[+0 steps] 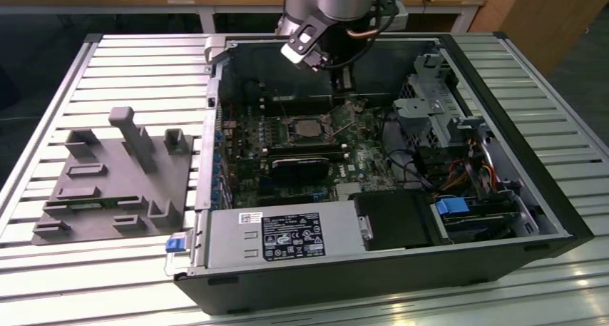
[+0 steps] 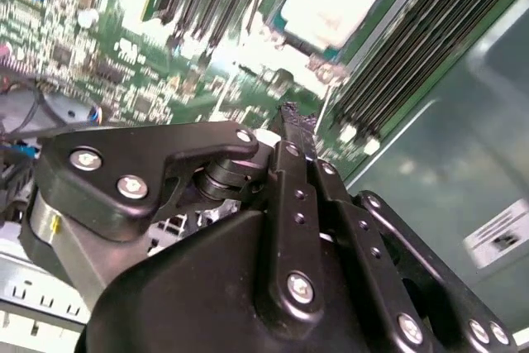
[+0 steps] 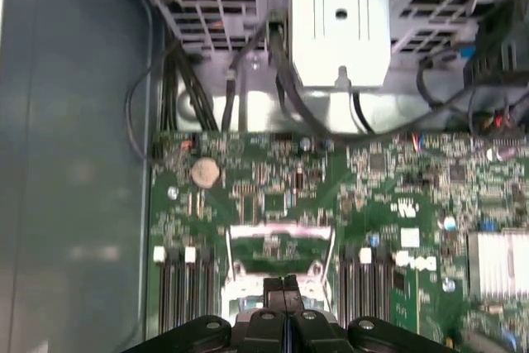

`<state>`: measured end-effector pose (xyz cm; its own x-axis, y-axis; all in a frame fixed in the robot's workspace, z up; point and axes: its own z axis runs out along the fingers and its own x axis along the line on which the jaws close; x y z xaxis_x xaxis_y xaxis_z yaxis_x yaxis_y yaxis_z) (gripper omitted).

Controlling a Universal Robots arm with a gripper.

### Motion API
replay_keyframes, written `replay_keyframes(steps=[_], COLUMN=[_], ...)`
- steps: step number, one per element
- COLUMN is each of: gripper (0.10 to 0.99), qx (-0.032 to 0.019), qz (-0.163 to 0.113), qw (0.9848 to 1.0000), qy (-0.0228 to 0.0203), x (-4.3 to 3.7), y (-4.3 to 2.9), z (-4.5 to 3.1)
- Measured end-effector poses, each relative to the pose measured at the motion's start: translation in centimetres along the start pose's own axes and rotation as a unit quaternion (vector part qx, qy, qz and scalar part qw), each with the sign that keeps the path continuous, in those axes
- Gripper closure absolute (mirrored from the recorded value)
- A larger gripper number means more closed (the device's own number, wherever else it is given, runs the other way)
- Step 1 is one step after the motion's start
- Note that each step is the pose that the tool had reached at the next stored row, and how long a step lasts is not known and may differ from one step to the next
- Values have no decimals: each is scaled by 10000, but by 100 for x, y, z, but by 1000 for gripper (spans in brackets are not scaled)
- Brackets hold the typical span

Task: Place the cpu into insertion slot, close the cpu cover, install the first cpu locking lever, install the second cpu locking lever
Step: 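Close the cpu cover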

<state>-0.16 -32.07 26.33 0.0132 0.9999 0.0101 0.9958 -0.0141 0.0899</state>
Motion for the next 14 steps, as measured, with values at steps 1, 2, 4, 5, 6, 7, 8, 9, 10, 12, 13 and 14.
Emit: replay_keyframes(steps=[1, 2, 4, 5, 6, 7, 8, 9, 10, 12, 13, 14], gripper=[984, 984, 984, 984, 984, 984, 984, 984, 984, 984, 984, 984], qx=[1, 1, 3, 3, 3, 3, 3, 4, 4, 5, 5, 5], qz=[0, 1, 0, 1, 0, 0, 1, 0, 0, 0, 0, 1], qw=[10000, 10000, 10000, 10000, 10000, 10000, 10000, 10000, 10000, 10000, 10000, 10000], qy=[0, 0, -2, -2, -1, 0, 0, 0, 0, 0, 0, 0], x=[0, 1, 2, 3, 3, 4, 4, 5, 5, 6, 6, 6], y=[35, 70, 137, 169, 205, 235, 268, 303, 334, 395, 423, 447], z=[3, 6, 12, 14, 18, 21, 25, 28, 31, 36, 39, 40])
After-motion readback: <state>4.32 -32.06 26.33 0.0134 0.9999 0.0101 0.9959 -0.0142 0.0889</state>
